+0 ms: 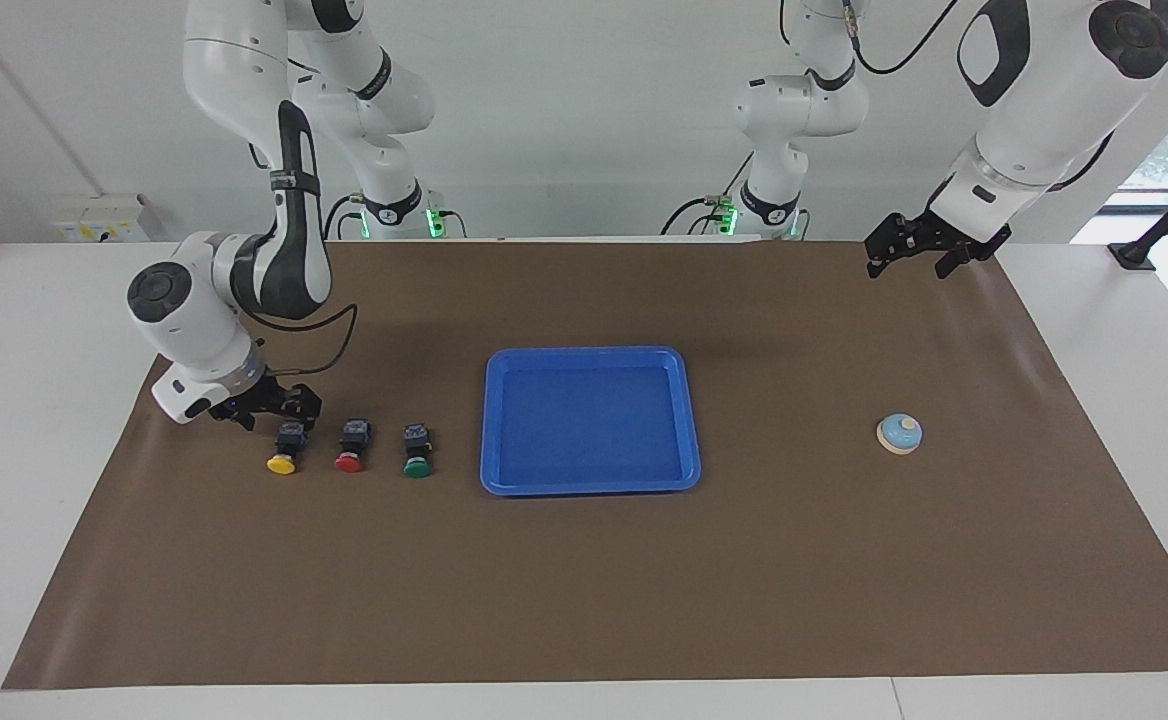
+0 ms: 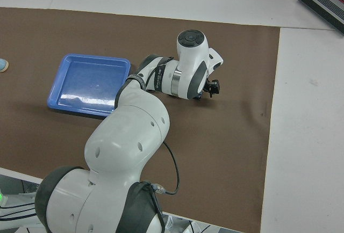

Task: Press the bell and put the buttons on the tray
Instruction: 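Reach the right gripper to the yellow button and grasp it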

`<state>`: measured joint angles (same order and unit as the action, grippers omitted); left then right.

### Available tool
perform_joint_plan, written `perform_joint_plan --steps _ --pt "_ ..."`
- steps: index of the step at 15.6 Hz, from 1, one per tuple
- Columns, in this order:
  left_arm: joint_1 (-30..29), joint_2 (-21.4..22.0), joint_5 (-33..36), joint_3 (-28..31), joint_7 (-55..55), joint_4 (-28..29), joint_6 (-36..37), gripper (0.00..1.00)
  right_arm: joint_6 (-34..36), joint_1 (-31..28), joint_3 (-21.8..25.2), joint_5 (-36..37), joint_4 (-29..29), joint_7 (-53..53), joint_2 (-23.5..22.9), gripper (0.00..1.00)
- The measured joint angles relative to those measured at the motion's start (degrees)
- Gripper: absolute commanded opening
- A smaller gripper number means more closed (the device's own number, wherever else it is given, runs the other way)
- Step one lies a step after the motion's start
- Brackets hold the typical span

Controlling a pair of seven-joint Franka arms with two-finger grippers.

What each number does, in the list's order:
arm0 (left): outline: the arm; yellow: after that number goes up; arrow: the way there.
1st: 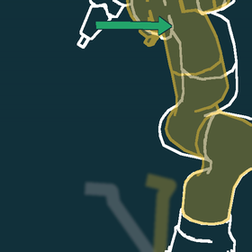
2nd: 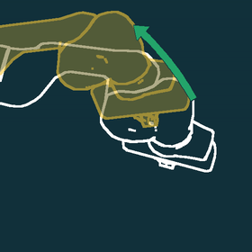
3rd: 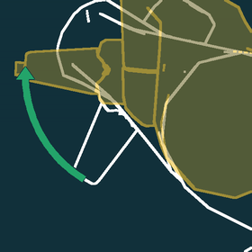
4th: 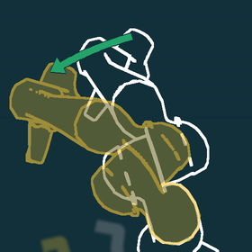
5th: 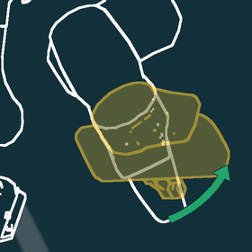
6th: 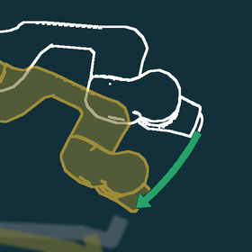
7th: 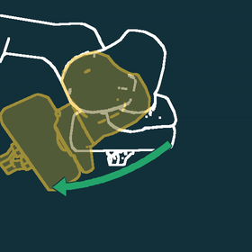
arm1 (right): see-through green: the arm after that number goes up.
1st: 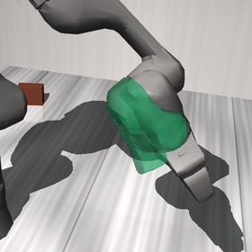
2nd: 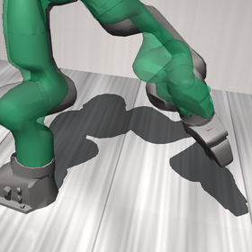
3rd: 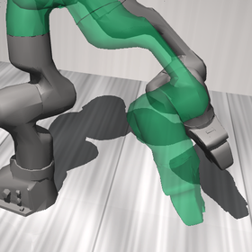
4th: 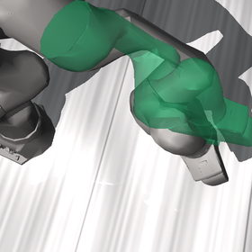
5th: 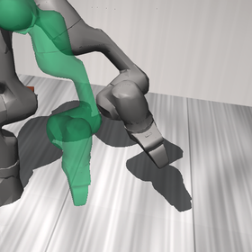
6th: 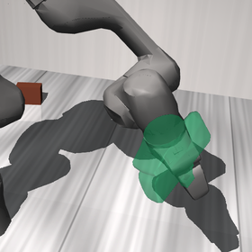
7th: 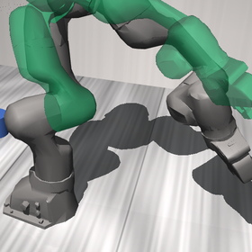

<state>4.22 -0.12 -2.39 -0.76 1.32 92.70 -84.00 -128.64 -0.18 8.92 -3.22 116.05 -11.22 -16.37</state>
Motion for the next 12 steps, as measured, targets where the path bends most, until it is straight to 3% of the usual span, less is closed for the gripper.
perform_joint_plan --steps 7,9,11,12 --pt "-0.1 0.0 0.0 0.2 0.0 0.0 0.0 1.00 -2.4 1.2 -0.4 -1.1 -0.1 -0.5 -1.3 1.00" --pt "-0.1 0.0 0.0 0.2 0.1 0.0 0.0 1.00 -3.4 1.2 -0.4 -1.1 -0.1 -0.5 -1.9 0.90" --pt "-0.1 0.0 0.0 0.2 0.1 0.0 0.0 1.00 -3.8 1.2 -0.4 -1.2 -0.1 -0.1 -2.2 0.65" --pt "-0.1 0.0 0.0 0.2 0.1 0.0 0.0 1.00 -4.0 1.2 -0.4 -1.2 -0.1 -0.1 -2.3 0.39"
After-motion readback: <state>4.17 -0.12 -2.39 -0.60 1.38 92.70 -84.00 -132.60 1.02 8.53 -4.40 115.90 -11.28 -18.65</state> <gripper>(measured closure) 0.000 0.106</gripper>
